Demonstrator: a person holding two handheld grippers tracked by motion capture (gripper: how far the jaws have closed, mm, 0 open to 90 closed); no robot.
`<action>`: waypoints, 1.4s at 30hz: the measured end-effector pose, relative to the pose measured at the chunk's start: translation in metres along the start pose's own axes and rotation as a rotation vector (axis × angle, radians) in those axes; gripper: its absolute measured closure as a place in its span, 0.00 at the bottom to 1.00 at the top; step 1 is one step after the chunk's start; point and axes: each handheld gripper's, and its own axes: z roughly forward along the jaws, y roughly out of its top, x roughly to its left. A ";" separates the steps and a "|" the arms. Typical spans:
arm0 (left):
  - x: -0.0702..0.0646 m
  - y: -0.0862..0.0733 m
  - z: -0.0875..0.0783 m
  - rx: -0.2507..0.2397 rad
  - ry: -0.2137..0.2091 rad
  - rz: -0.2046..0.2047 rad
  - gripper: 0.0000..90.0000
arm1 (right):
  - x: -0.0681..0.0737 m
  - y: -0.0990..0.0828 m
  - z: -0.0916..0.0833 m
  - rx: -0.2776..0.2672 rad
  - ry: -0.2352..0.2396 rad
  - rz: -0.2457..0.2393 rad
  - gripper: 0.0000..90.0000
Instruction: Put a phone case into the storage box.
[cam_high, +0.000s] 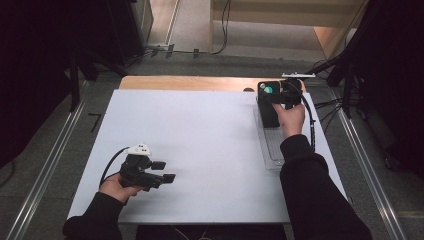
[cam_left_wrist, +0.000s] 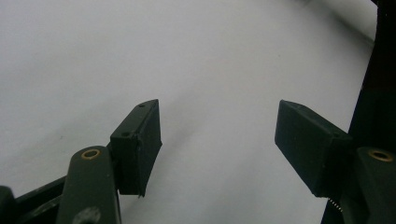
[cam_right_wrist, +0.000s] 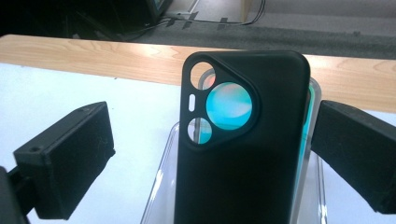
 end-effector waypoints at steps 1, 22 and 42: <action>0.000 0.000 0.000 0.002 -0.001 0.001 0.35 | 0.000 0.001 -0.003 -0.002 0.012 -0.003 0.00; 0.003 -0.001 -0.002 -0.011 0.001 -0.017 0.35 | 0.045 0.002 -0.036 0.086 0.236 -0.121 0.00; 0.005 -0.001 -0.006 -0.015 0.004 -0.016 0.35 | 0.085 -0.033 -0.050 0.160 0.370 -0.200 0.00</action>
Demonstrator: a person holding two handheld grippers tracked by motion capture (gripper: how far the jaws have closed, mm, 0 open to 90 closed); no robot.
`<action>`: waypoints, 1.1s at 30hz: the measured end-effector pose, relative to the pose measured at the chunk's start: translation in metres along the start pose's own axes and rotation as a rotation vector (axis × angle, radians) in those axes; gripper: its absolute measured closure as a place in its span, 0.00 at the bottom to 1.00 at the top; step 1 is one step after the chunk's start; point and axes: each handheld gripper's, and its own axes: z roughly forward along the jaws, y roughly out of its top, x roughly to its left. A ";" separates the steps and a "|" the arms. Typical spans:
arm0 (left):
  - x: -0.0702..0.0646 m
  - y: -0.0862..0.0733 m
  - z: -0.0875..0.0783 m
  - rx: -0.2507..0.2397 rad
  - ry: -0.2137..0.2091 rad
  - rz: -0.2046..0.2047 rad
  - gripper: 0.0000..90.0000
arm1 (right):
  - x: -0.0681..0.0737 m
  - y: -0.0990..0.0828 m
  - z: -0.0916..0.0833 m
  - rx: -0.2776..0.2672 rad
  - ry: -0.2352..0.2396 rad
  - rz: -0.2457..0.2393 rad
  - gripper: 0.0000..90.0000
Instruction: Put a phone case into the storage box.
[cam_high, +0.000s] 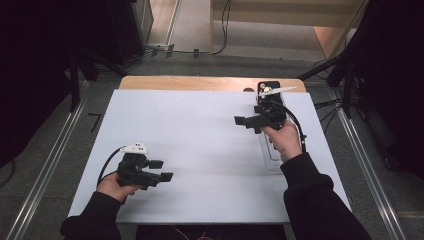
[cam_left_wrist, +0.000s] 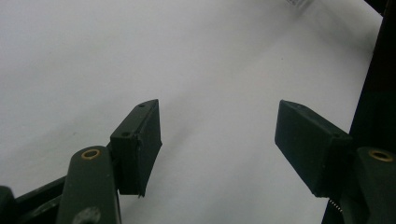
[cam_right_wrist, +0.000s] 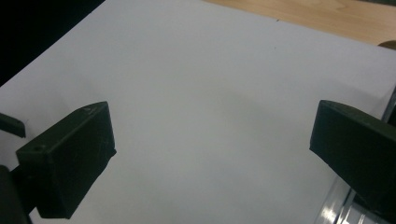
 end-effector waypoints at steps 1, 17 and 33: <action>0.000 0.000 0.000 -0.001 -0.001 0.001 0.35 | 0.001 -0.002 0.000 0.002 0.002 0.000 0.00; -0.001 0.000 -0.002 -0.008 -0.001 0.001 0.35 | 0.020 -0.030 -0.009 0.041 0.098 -0.052 0.14; -0.003 -0.001 -0.005 -0.014 -0.011 0.000 0.35 | 0.034 -0.066 -0.026 0.051 0.167 -0.114 0.16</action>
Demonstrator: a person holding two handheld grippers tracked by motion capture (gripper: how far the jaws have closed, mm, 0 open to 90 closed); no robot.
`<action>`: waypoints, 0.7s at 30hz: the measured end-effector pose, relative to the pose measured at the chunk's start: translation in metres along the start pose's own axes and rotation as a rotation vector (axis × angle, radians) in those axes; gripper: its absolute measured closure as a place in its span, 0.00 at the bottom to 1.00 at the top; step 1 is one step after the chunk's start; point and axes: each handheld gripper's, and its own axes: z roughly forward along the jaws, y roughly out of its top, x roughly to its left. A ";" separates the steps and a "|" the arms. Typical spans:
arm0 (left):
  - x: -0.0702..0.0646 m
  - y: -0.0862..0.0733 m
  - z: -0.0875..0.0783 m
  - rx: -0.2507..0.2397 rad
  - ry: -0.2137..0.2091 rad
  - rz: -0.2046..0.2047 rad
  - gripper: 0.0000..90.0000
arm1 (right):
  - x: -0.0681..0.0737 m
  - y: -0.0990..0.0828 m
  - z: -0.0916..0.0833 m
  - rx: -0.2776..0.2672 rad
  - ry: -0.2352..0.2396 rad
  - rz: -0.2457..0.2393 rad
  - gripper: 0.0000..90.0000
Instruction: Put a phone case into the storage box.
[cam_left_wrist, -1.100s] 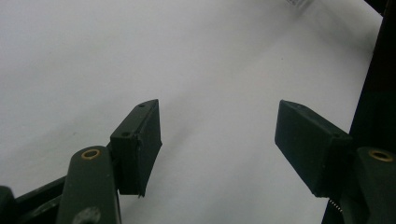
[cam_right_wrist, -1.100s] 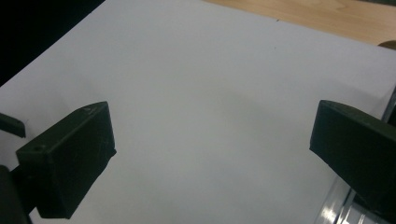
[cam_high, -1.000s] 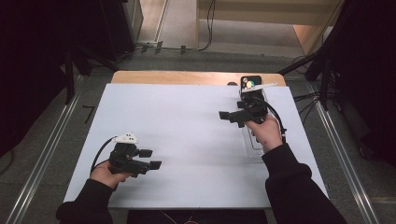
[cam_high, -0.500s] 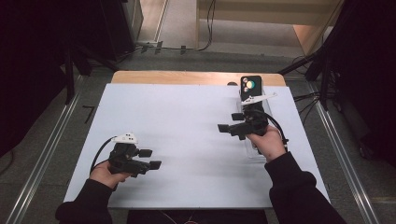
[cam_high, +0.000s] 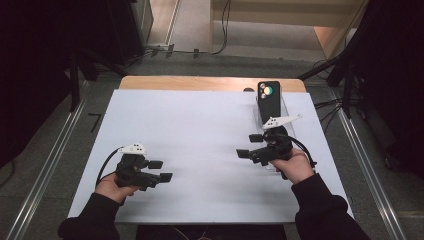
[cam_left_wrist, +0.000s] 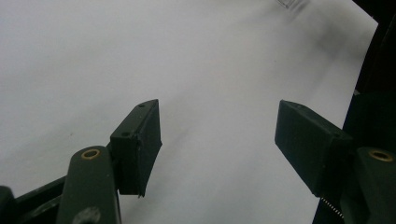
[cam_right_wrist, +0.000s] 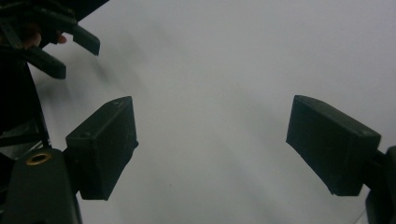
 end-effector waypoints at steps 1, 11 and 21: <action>0.000 0.000 0.000 -0.002 -0.001 -0.001 0.35 | 0.001 -0.002 -0.001 0.011 0.000 0.001 0.16; -0.002 -0.002 -0.002 -0.007 -0.003 0.000 0.35 | 0.004 -0.025 -0.006 0.038 0.008 -0.029 0.16; -0.003 -0.004 -0.004 -0.006 -0.001 -0.002 0.35 | 0.008 -0.046 -0.012 0.074 0.017 -0.037 0.16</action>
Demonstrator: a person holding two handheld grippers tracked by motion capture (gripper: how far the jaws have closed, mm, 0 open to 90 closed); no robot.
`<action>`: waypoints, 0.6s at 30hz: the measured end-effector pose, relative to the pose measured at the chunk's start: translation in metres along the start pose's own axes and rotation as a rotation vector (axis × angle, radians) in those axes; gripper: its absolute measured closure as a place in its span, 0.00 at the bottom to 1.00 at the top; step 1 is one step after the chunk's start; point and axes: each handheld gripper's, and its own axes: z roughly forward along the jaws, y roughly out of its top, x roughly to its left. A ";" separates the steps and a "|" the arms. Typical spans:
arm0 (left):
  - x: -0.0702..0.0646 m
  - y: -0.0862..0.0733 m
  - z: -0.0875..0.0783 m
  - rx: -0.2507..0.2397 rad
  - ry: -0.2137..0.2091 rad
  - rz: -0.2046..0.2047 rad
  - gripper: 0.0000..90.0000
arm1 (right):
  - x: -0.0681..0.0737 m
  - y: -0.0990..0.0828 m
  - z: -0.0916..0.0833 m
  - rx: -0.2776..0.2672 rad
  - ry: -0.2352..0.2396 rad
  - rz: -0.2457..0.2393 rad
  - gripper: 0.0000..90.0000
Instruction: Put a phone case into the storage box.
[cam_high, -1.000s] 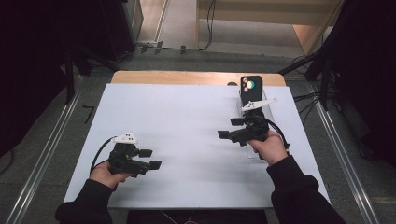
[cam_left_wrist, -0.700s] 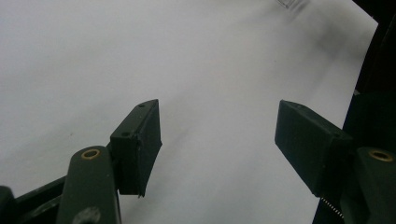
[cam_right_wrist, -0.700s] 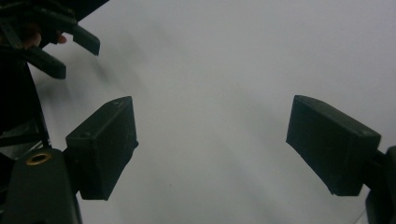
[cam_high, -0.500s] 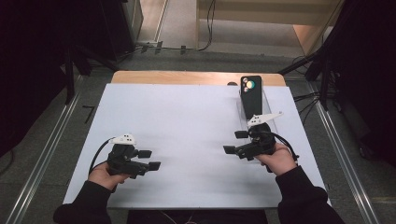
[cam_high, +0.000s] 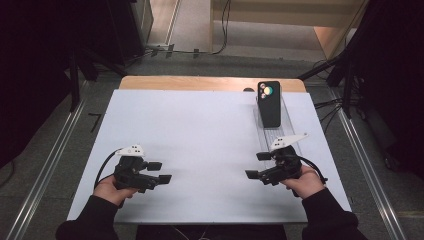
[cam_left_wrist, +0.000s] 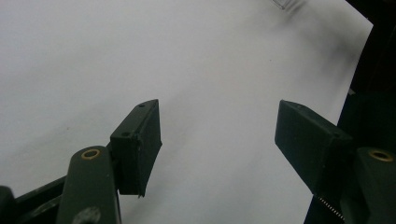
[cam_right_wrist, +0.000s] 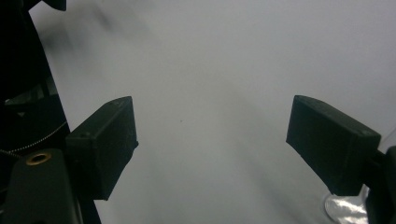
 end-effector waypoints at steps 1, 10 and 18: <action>0.000 0.000 0.000 -0.001 -0.001 -0.002 0.35 | 0.000 -0.002 0.000 0.002 -0.001 0.004 0.16; -0.002 -0.002 -0.001 -0.001 -0.004 0.000 0.35 | -0.004 -0.020 -0.002 0.047 -0.012 0.016 0.16; -0.004 -0.005 -0.002 -0.003 -0.003 -0.002 0.35 | -0.010 -0.033 -0.006 0.060 -0.024 0.050 0.16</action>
